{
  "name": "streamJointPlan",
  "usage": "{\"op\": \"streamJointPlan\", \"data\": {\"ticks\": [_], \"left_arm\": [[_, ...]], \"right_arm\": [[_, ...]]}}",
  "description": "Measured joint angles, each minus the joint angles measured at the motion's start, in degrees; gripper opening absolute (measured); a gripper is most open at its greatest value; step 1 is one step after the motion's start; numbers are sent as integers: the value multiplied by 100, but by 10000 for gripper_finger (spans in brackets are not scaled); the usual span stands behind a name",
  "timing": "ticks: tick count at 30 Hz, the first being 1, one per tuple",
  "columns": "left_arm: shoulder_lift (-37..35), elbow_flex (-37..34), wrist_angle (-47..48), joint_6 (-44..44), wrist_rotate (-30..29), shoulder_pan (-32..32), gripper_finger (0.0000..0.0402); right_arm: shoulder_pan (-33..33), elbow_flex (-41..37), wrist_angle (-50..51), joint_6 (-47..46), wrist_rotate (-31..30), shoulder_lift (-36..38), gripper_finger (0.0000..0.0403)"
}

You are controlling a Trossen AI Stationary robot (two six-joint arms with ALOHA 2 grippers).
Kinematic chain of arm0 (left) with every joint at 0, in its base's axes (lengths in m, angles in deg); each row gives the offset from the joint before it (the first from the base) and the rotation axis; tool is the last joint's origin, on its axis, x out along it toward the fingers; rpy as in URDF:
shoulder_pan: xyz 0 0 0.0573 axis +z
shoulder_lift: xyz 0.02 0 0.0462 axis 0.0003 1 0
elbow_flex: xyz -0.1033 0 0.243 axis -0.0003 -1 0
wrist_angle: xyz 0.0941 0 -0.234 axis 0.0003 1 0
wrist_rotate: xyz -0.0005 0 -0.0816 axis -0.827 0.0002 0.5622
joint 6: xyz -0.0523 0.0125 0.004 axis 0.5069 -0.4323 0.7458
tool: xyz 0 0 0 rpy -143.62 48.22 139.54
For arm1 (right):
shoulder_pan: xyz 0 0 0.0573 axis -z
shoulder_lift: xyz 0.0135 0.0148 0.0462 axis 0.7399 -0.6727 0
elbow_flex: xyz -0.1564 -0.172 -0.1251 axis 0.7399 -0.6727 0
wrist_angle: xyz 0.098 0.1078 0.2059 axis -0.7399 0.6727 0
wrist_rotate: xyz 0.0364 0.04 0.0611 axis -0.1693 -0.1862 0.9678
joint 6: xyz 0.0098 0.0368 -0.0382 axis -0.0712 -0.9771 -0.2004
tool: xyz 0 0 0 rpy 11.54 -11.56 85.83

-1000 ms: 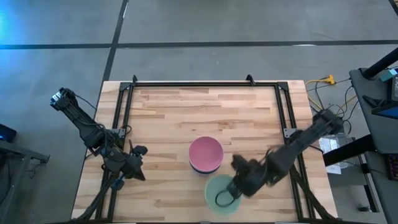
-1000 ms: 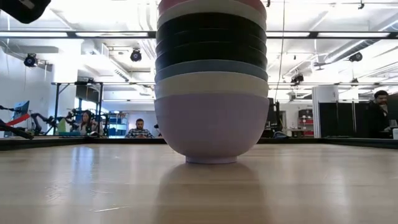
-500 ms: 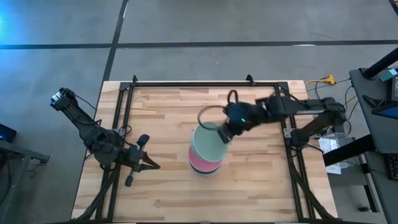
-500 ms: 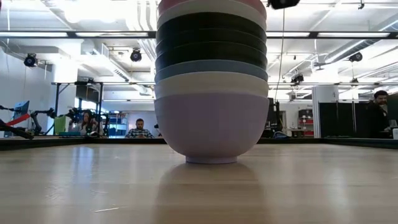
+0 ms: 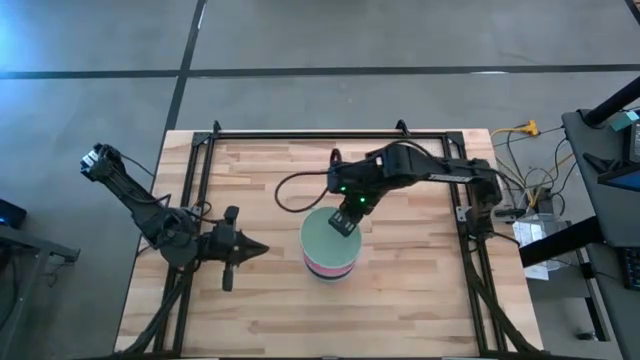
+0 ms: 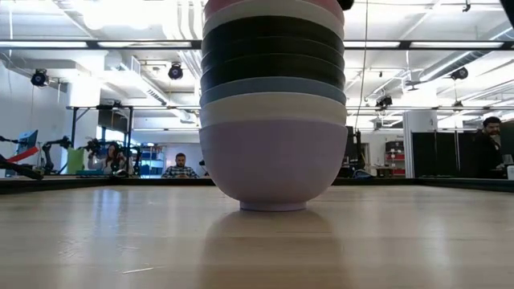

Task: Nest bowls inside each other
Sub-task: Stack the light blue bowl on top of the pink bowl

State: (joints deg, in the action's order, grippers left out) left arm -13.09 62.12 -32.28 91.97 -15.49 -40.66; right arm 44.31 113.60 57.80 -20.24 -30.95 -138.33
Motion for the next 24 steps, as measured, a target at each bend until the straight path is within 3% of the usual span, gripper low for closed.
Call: {"op": "streamJointPlan", "data": {"ticks": [9, 24], "left_arm": [[12, -2, -2, 10, 12, 45, 1], [14, -72, -4, 28, 60, 43, 1]], "right_arm": [[50, 156, 134, 382, 383, -627, 9], [282, 5, 299, 628, 421, -738, 12]]}}
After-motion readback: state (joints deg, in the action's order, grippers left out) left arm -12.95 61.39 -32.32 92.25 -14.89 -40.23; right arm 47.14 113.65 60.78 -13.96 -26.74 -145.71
